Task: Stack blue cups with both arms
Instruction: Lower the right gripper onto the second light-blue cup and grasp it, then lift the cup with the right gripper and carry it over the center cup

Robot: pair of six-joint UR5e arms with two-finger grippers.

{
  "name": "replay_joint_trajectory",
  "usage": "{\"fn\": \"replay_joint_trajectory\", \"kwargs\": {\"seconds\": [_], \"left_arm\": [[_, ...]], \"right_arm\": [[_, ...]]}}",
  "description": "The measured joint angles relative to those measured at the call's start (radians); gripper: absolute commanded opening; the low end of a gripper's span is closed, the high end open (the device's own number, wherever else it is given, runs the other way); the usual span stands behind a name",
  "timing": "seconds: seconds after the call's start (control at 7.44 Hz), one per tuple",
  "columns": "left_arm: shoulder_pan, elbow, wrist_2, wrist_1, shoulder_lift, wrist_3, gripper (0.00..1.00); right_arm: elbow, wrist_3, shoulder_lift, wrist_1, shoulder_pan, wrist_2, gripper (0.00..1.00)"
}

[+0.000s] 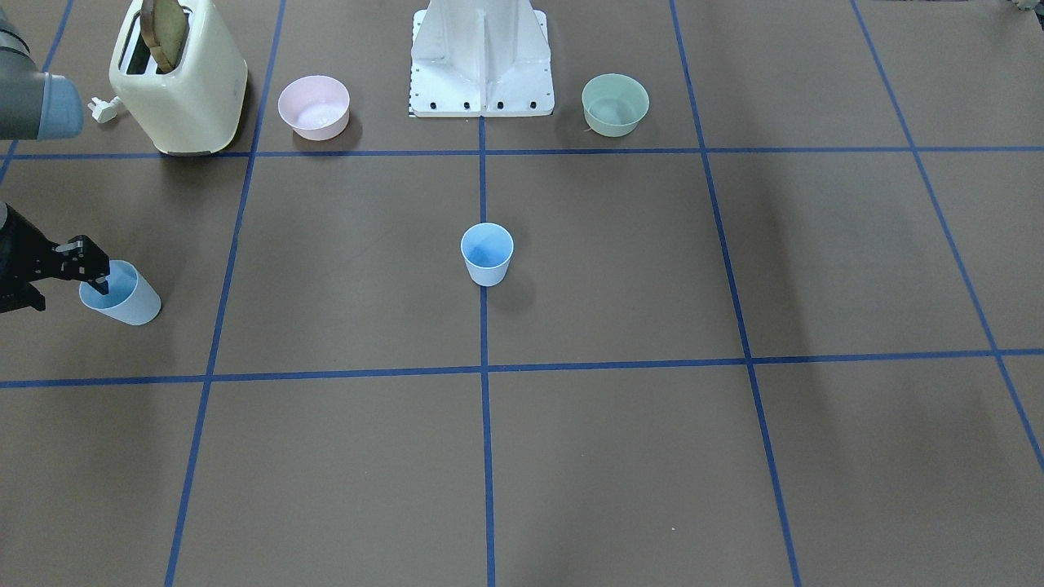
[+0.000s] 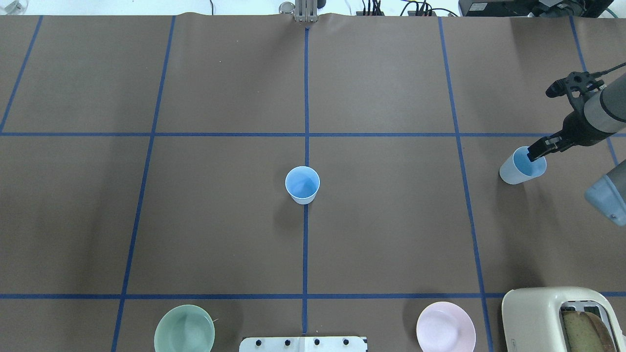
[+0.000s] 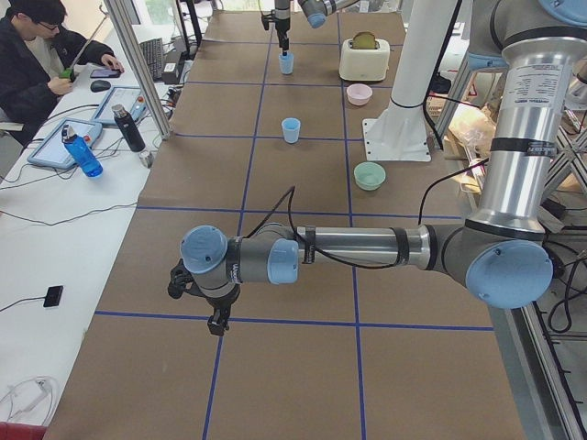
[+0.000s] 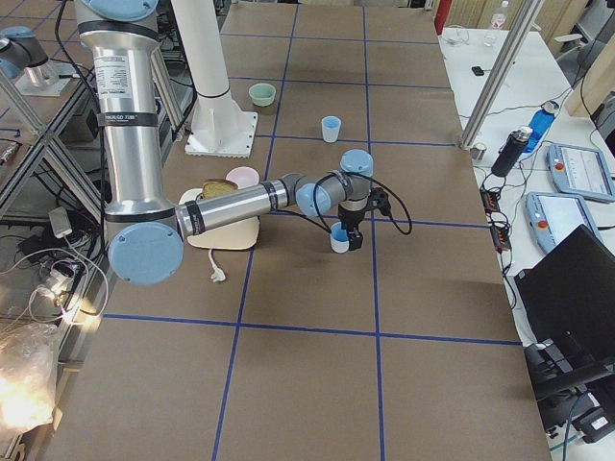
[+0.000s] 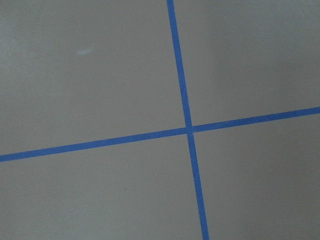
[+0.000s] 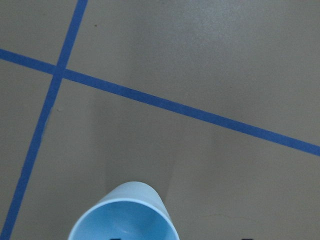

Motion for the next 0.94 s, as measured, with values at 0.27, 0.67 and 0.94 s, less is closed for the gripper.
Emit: {"fn": "replay_joint_trajectory", "kwargs": {"seconds": [0.27,0.67,0.94], "left_arm": [[0.000,-0.001,0.000,0.000,0.001,0.001,0.99],[0.000,-0.002,0.000,-0.001,0.005,0.001,0.99],[0.000,-0.002,-0.001,0.000,0.007,0.001,0.99]], "right_arm": [[-0.035,0.004,-0.004,0.073,-0.003,0.006,0.00],[0.032,-0.005,-0.017,0.078,-0.001,0.032,0.00],[0.080,-0.002,-0.032,0.072,0.016,0.062,0.00]]}}
